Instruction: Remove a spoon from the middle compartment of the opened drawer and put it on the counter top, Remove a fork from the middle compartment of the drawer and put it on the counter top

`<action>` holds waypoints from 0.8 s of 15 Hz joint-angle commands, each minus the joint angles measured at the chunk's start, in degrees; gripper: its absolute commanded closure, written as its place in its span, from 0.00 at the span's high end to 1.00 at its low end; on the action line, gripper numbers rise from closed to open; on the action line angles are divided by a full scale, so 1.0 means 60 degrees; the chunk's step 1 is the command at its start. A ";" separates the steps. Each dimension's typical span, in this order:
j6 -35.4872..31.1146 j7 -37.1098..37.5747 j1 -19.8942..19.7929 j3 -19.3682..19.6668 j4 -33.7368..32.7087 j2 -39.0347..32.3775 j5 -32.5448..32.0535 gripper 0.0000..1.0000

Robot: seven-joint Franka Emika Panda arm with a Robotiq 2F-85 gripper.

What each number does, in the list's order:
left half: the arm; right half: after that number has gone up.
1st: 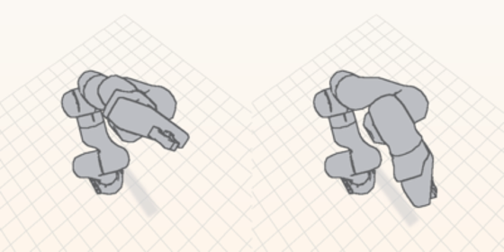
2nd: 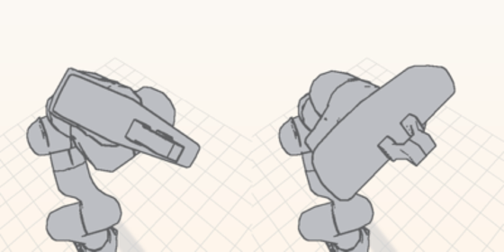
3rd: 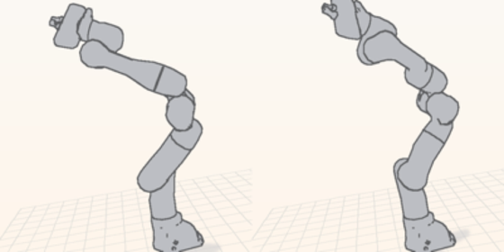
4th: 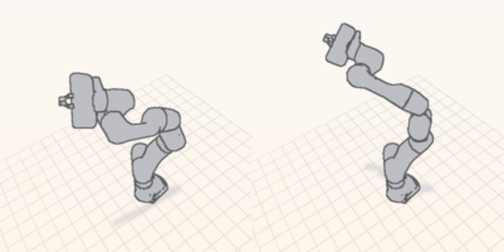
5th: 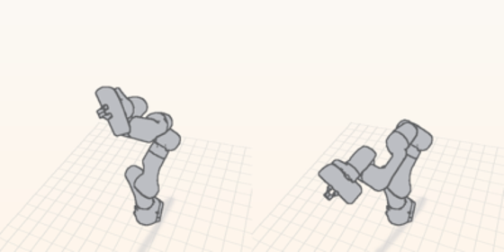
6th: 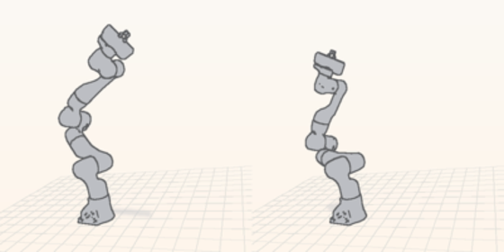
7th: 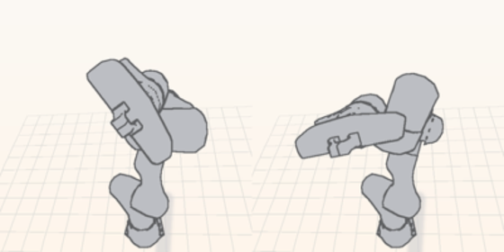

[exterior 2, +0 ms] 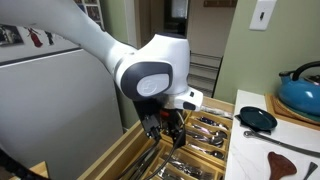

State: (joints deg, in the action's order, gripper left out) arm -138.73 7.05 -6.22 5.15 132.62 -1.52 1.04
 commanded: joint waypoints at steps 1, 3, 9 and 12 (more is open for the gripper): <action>-0.0276 -0.0294 0.0122 -0.0082 -0.1622 -0.1810 0.0308 1.00; -0.0364 -0.0505 0.0074 -0.0166 -0.2356 -0.2566 0.0576 1.00; -0.0306 -0.0880 0.0041 -0.0238 -0.2934 -0.3143 0.0890 1.00; -0.0306 -0.0896 0.0030 -0.0253 -0.3034 -0.3209 0.0901 1.00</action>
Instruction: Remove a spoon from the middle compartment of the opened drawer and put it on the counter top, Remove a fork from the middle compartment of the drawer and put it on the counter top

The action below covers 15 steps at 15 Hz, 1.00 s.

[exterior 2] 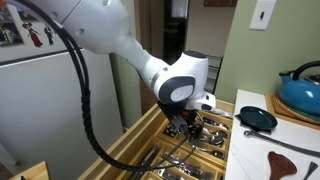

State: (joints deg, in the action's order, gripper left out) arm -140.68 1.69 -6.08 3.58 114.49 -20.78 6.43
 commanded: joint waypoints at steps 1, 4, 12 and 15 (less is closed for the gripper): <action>0.0019 -0.0004 0.0004 0.0006 -0.0022 0.0001 0.0003 1.00; -0.0302 -0.0102 -0.0130 -0.0157 -0.0500 -0.0453 0.0463 1.00; -0.1069 0.0081 -0.0407 -0.0554 -0.1815 -0.2018 0.1813 1.00; -0.1431 0.0246 -0.0539 -0.0688 -0.2243 -0.2605 0.2232 1.00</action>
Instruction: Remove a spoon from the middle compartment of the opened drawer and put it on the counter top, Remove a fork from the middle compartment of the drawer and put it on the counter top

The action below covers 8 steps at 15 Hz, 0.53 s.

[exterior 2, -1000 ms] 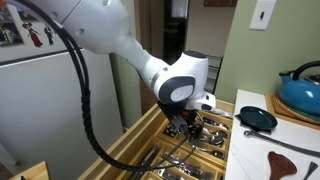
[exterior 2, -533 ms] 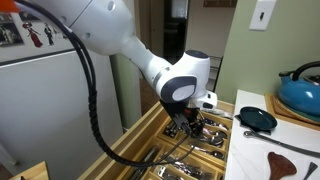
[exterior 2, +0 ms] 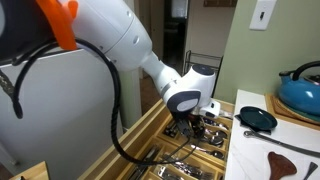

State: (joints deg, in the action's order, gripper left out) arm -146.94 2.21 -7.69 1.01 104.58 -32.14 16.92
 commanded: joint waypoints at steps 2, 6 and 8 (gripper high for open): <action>-0.0714 0.0183 -0.0429 -0.0394 -0.0876 -0.1091 0.0774 1.00; -0.1191 0.0039 -0.0774 -0.0753 -0.1322 -0.1632 0.1197 0.72; -0.1324 0.0059 -0.0851 -0.0825 -0.1483 -0.1809 0.1193 0.63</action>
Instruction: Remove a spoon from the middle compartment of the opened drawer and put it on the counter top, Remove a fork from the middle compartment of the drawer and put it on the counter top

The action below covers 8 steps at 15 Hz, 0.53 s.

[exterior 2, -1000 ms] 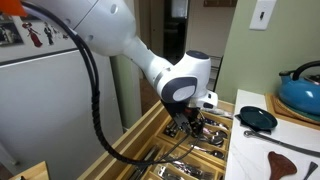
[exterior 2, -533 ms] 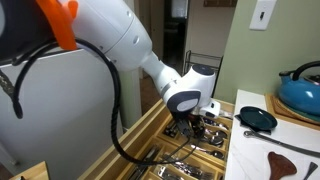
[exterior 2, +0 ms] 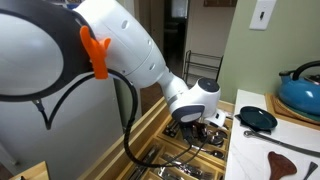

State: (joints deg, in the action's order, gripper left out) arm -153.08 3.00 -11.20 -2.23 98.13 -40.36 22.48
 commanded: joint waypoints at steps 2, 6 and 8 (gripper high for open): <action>-0.0409 -0.0036 -0.0280 -0.0285 -0.0517 -0.0573 0.0180 0.54; -0.0377 0.0125 -0.0196 -0.0101 -0.0647 -0.0699 -0.0002 0.38; -0.0348 0.0229 -0.0160 -0.0006 -0.0702 -0.0743 -0.0044 0.24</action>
State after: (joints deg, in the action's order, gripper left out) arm -154.40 3.12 -12.01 -2.68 95.22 -43.37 22.65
